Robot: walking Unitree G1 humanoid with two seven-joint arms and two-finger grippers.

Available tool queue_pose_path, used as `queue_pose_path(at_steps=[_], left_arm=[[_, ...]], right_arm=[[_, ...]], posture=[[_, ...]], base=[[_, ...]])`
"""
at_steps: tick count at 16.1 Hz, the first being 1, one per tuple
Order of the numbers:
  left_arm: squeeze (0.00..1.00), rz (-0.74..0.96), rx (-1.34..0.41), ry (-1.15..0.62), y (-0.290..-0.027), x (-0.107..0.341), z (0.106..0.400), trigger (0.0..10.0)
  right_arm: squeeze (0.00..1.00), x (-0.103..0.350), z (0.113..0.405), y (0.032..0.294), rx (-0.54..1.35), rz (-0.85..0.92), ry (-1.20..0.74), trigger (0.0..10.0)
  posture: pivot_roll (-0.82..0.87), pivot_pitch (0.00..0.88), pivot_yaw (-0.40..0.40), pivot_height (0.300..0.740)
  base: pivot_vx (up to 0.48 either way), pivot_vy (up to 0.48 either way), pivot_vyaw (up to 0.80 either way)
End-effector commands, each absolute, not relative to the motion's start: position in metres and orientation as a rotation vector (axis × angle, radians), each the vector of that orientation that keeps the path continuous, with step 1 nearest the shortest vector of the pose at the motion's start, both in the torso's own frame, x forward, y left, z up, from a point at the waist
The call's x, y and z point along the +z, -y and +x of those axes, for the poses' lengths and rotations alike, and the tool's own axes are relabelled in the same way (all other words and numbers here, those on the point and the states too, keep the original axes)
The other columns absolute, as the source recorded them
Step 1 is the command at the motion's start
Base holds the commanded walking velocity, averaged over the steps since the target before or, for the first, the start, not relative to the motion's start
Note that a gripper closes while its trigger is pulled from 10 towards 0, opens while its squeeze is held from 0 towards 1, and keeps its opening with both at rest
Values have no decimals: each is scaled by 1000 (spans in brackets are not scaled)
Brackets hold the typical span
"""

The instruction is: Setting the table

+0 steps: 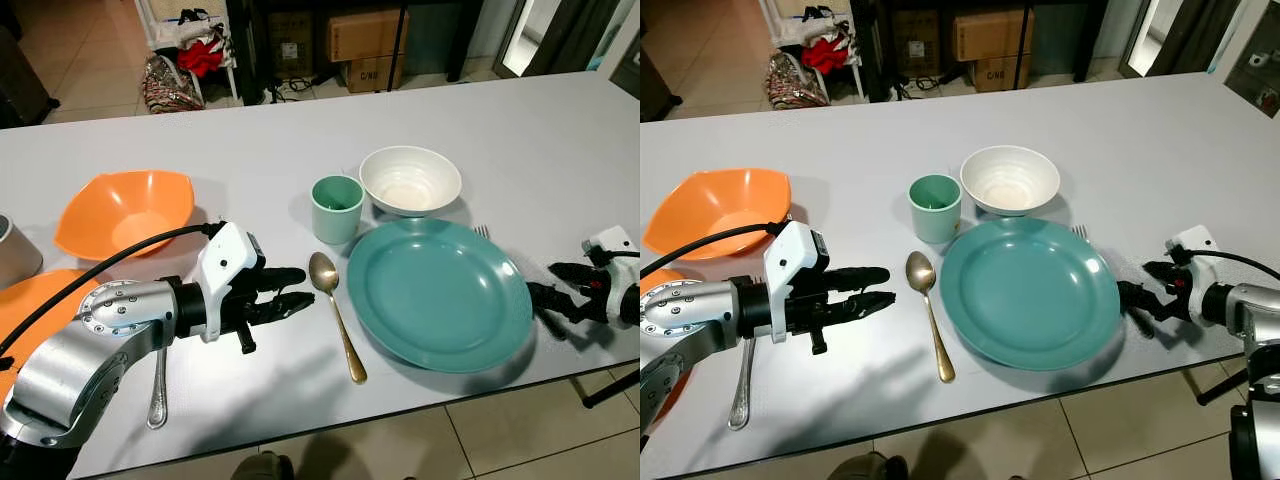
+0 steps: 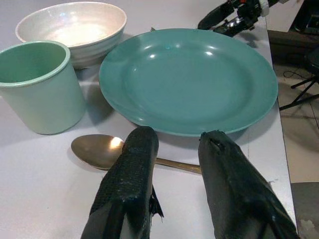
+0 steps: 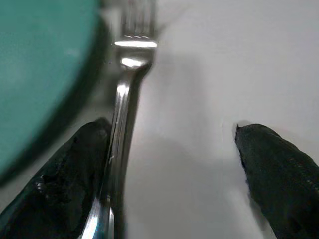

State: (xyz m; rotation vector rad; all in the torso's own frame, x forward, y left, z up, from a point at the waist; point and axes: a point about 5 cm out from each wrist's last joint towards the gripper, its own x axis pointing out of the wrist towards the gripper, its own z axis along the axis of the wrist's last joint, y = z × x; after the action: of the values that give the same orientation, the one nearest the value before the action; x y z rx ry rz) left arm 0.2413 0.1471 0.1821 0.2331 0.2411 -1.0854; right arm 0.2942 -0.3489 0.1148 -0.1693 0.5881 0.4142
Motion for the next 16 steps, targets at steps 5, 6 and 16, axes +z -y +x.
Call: queue_pose_path(at_steps=[5, 6, 16], left_arm=[[0, 249, -1088, -227, -145, 185, 244, 10000], [0, 249, -1088, -226, -145, 185, 244, 10000], [0, 236, -1081, -225, -144, 183, 244, 10000]], right_arm=[[0, 109, 298, 340, 423, -138, -574, 2078], [0, 108, 298, 338, 425, -137, -573, 0], [0, 103, 301, 328, 461, -78, -549, 0]], posture=[[59, 56, 45, 740], [59, 57, 45, 740], [58, 66, 40, 740]], base=[[0, 0, 0], [0, 0, 0], [0, 0, 0]])
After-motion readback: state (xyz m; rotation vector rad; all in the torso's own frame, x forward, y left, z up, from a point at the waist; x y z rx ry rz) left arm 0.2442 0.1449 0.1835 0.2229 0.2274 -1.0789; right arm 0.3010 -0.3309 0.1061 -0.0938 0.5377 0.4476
